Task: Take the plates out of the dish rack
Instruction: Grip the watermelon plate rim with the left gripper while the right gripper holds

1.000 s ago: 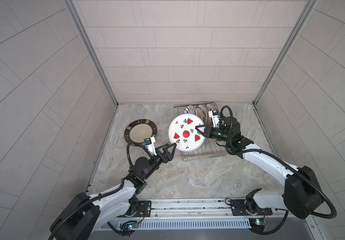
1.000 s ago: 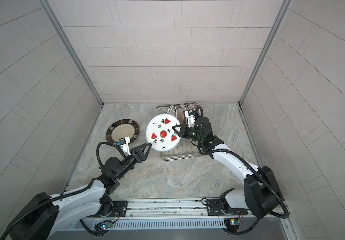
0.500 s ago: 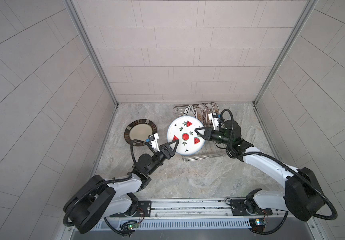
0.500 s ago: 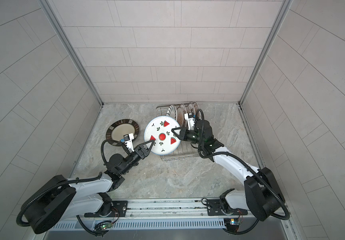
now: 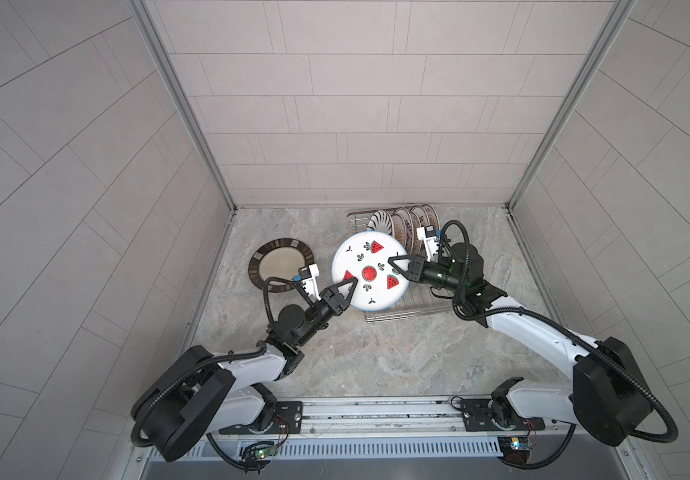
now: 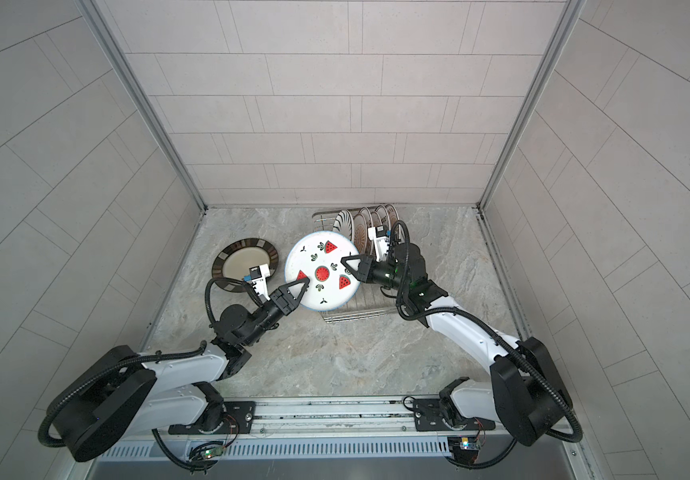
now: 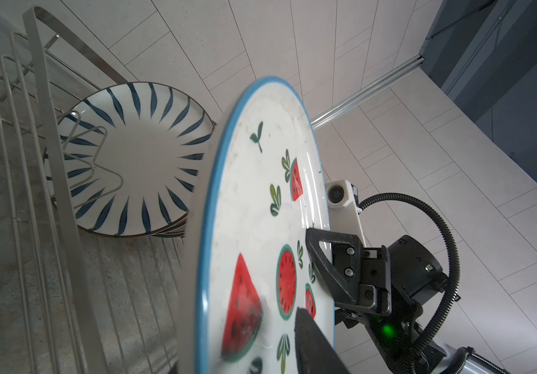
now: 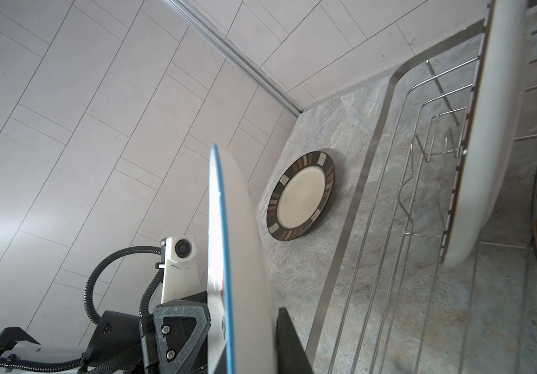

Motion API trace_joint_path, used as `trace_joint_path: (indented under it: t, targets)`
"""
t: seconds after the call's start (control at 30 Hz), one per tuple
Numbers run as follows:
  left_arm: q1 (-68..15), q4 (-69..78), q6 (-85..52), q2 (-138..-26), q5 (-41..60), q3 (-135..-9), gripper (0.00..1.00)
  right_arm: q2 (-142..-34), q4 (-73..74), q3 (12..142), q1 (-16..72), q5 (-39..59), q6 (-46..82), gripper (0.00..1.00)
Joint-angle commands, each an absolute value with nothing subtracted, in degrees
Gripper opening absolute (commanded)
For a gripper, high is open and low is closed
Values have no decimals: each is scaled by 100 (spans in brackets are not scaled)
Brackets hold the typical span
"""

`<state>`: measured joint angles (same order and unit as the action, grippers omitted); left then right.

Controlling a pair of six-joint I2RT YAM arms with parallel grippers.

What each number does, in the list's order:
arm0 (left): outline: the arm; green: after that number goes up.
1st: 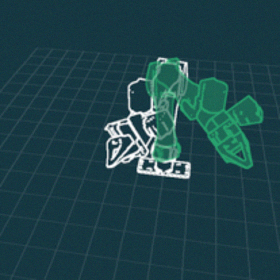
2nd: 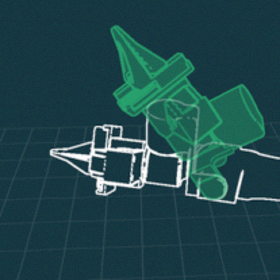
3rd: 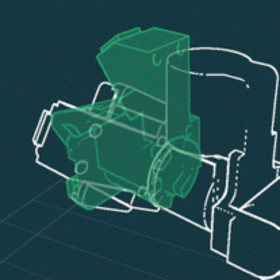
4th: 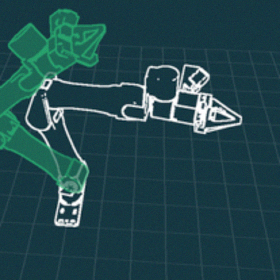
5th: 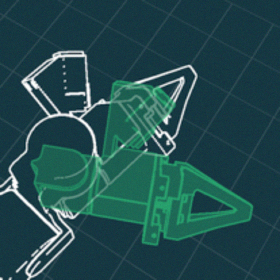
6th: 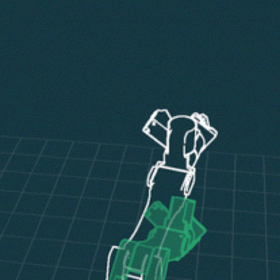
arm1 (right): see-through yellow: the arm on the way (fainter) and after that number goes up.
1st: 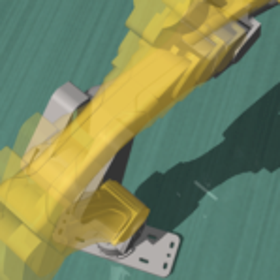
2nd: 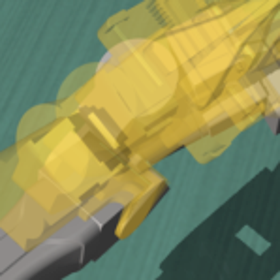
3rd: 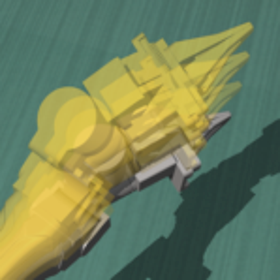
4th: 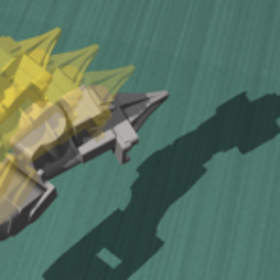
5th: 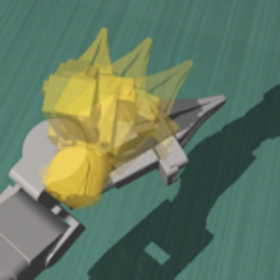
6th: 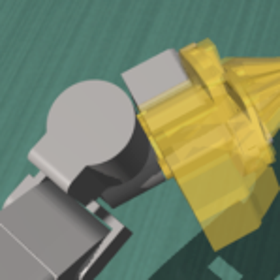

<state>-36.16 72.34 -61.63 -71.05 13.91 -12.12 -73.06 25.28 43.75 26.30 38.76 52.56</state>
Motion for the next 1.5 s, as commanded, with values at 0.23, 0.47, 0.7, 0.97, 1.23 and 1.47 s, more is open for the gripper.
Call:
trace_joint_path:
  t: [0.23, 0.47, 0.7, 0.97, 1.23, 1.47]
  targets:
    - [-3621, 7567, -6283, -7109, 1529, -1398, 33, -7144, 3249, 4364, 2733, 4000, 5327, 9]
    - [-3621, 7567, -6279, -7120, 1539, -1406, 15, -7116, 3087, 4322, 2778, 3918, 5189, 20]
    - [-3621, 7567, -6354, -7239, 1385, -1387, 8, -6998, 2609, 4360, 2827, 3645, 4875, 38]
    - [-3621, 7567, -6321, -7287, 1177, -1388, 6, -6876, 2208, 4302, 2908, 3321, 4419, 78]
    - [-3621, 7571, -6300, -7180, 926, -1303, 6, -6371, 1465, 4153, 2937, 2407, 4026, 99]
    - [-3470, 7424, -6273, -6870, 874, -1277, 6, -5759, 880, 3993, 3030, 1378, 3720, 100]
